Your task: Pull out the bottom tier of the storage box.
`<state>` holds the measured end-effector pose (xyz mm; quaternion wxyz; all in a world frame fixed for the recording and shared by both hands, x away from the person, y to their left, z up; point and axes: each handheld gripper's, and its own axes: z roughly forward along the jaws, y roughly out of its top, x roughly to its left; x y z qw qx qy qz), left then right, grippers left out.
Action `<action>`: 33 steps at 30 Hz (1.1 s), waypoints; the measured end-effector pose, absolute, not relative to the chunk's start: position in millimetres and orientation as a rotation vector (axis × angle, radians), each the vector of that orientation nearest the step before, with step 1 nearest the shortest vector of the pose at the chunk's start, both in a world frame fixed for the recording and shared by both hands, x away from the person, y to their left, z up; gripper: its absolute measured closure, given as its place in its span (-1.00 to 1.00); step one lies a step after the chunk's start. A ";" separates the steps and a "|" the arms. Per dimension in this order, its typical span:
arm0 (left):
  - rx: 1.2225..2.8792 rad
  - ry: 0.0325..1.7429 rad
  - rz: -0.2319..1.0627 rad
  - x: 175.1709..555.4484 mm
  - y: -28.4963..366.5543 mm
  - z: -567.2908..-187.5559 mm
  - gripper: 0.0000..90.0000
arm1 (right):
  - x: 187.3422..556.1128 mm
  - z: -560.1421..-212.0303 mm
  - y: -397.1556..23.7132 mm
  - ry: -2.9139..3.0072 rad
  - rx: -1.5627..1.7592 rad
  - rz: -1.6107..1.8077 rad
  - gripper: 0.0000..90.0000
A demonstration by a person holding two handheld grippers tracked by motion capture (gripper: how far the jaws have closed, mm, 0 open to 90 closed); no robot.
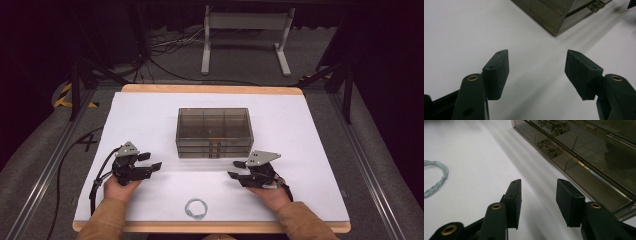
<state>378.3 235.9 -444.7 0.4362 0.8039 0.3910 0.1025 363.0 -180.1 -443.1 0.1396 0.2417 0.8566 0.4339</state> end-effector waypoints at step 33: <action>2.002 0.968 0.253 377.9 235.3 -443.7 -0.17 | 344.2 -438.4 -111.3 2.279 0.398 0.735 0.24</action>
